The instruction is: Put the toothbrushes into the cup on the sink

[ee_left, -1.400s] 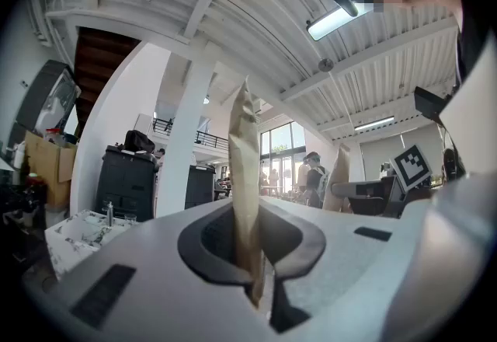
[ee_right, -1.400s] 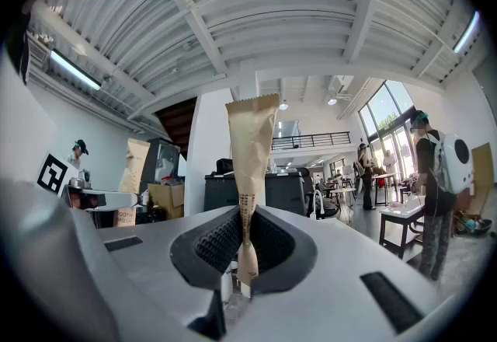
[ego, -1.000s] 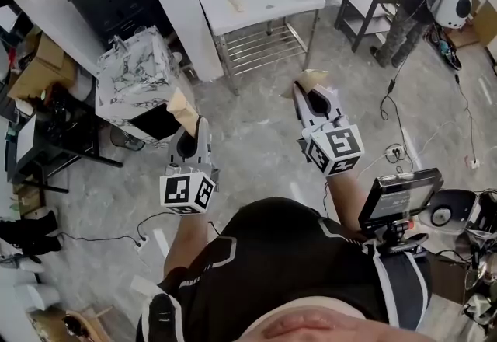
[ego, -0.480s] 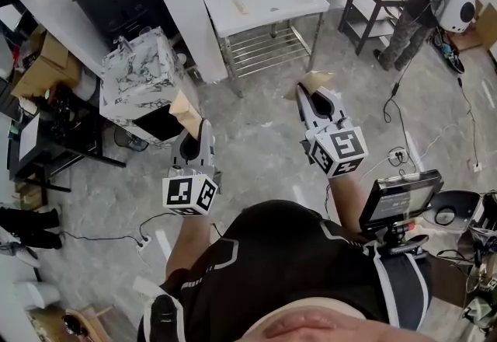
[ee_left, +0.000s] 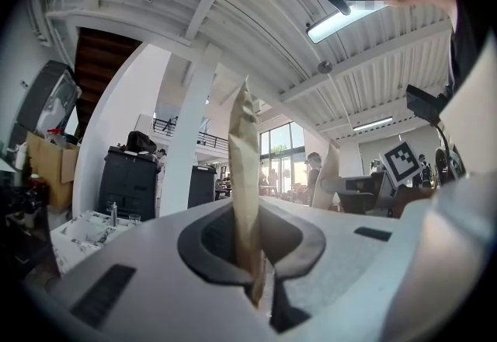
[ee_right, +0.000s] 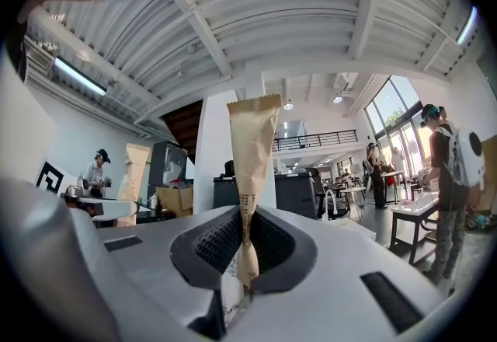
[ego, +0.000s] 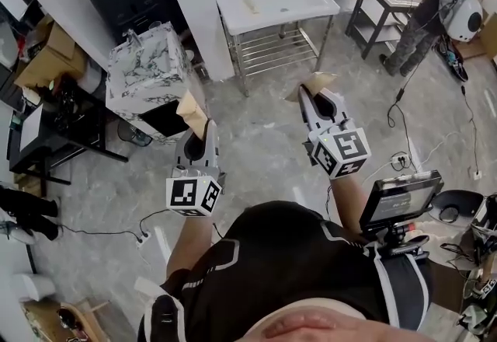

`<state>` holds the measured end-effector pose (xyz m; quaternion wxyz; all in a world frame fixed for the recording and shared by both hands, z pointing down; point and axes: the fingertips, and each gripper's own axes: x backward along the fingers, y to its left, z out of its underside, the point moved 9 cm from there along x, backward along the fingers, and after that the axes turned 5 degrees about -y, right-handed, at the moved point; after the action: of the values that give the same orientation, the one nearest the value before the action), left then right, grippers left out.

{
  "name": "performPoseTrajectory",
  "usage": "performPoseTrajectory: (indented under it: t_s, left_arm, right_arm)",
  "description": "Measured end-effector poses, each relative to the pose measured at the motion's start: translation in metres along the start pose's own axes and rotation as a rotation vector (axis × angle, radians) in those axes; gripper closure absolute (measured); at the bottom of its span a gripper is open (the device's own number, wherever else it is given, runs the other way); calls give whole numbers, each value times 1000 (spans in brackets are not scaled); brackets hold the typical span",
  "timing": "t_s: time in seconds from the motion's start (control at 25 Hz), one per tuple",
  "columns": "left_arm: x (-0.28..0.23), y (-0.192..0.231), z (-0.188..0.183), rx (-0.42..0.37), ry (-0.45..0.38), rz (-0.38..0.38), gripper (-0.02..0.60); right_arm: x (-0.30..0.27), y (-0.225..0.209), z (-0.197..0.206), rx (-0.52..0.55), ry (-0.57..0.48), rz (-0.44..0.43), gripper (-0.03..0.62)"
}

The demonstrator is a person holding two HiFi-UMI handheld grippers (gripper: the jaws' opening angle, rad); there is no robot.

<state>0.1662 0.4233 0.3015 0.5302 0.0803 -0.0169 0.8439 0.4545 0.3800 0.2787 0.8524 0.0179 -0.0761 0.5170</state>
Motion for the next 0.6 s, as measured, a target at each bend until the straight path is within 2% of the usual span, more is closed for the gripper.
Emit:
performPoseTrajectory:
  t_s: [0.16,0.36,0.6]
  left_arm:
    - [14,19,7,-1,-4,6,552]
    - [15,39,-1,9,-8,-25,554]
    - [27,60,0,-1,-10,-5,553]
  right_arm:
    - [-8,21,11,7,4,-7,557]
    - [-25,35,6,16,15,-24,557]
    - [-39,60,13,6,6,-36,557]
